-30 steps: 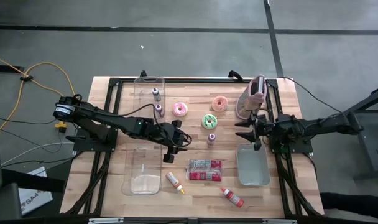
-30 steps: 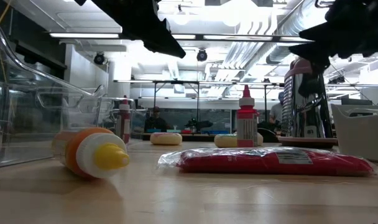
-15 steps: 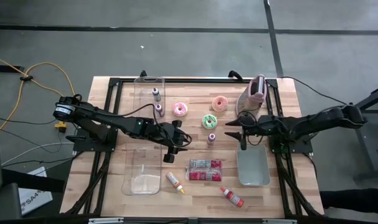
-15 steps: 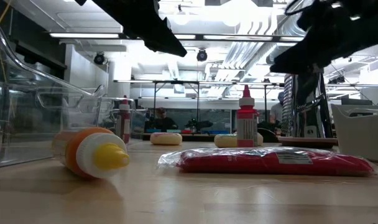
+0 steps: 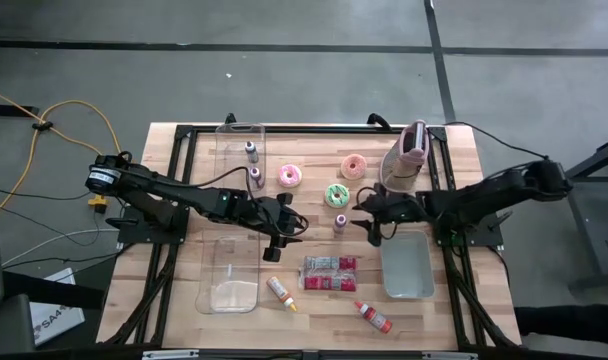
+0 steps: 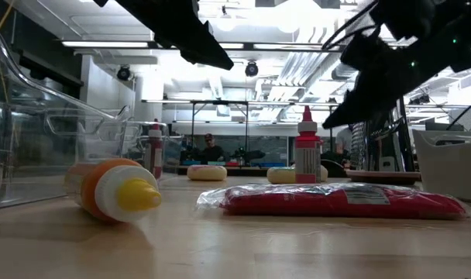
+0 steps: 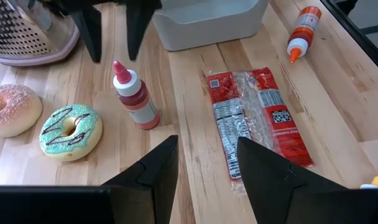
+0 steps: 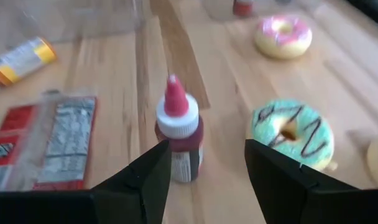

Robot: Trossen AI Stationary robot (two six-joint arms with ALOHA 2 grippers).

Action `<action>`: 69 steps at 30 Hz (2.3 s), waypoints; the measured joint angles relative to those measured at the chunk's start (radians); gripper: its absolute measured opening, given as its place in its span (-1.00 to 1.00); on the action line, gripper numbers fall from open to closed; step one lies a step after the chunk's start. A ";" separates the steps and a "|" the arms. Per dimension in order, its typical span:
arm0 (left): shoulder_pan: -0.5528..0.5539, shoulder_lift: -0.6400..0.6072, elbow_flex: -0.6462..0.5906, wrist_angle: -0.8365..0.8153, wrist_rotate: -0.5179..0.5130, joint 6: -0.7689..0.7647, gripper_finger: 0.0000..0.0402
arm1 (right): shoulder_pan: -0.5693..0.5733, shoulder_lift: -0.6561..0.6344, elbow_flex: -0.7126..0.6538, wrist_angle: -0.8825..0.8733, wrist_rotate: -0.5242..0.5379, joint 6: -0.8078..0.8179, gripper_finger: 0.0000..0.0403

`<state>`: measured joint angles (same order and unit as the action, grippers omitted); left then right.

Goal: Pick & Place Food Item
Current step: Put the pink food coloring bottle into the top transparent bin

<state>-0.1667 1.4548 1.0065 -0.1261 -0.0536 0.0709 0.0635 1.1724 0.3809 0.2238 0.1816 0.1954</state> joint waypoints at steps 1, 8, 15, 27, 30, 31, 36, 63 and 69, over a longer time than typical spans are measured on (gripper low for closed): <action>0.000 0.000 0.000 0.000 0.000 0.000 -0.22 | 0.000 0.017 0.000 0.008 -0.001 0.010 -0.04; 0.000 0.000 0.000 0.000 0.000 0.000 -0.22 | 0.017 0.107 0.000 0.081 -0.008 0.021 -0.04; 0.000 0.000 0.000 0.000 0.000 0.000 -0.22 | 0.057 0.186 0.000 0.150 -0.004 0.021 -0.04; 0.000 0.000 0.000 -0.001 0.000 0.000 -0.22 | 0.068 0.329 0.000 0.305 0.032 0.016 -0.04; 0.000 0.000 0.000 -0.001 0.000 0.000 -0.22 | 0.068 0.353 0.000 0.347 0.034 0.009 -0.04; 0.000 0.000 0.000 0.000 0.000 0.000 -0.22 | 0.068 0.359 0.000 0.358 0.039 0.007 -0.04; 0.000 0.000 0.000 -0.001 0.000 0.000 -0.22 | 0.067 0.372 0.000 0.381 0.081 0.004 -0.04; 0.000 0.000 0.000 -0.001 0.000 0.000 -0.22 | 0.050 0.372 0.000 0.417 0.018 -0.008 -0.04; 0.000 0.000 0.000 -0.001 0.000 0.000 -0.22 | 0.027 0.372 0.000 0.417 0.017 -0.008 -0.04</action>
<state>-0.1667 1.4550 1.0065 -0.1268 -0.0534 0.0708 0.0901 1.5440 0.3813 0.6411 0.1989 0.1875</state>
